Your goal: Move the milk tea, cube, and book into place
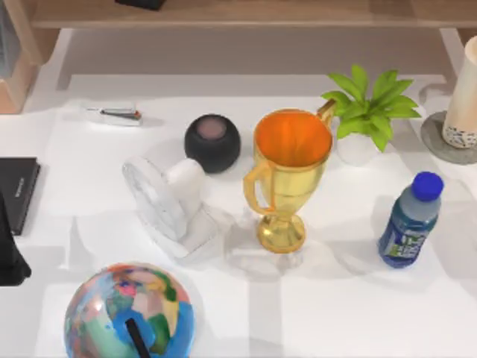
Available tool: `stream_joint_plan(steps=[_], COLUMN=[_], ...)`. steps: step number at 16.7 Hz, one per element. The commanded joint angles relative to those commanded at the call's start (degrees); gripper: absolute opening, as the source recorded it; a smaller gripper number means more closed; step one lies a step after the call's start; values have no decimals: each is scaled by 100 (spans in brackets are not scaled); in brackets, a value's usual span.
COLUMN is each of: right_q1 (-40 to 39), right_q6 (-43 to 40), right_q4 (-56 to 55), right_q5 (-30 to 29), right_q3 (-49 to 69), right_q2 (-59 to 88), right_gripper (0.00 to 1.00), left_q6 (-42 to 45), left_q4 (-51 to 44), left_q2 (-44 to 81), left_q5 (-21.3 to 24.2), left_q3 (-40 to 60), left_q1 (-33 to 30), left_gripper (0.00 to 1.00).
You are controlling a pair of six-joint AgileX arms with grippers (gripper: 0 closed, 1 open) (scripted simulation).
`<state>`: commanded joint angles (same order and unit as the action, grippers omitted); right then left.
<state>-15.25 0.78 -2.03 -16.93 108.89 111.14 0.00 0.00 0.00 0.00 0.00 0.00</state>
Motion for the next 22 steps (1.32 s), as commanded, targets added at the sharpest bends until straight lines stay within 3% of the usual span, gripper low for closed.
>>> stream_joint_plan(steps=[12,22], right_q1=[0,-10], right_q6=[0,-1], right_q4=[0,-2], right_q5=[0,-3], right_q3=[0,-22], right_q2=[0,-15], right_gripper=[98,100], left_q6=[0,0], left_q4=[0,0], left_q2=[0,0], left_q5=[0,0], left_q3=[0,0], left_q1=[0,0], left_gripper=[100,100])
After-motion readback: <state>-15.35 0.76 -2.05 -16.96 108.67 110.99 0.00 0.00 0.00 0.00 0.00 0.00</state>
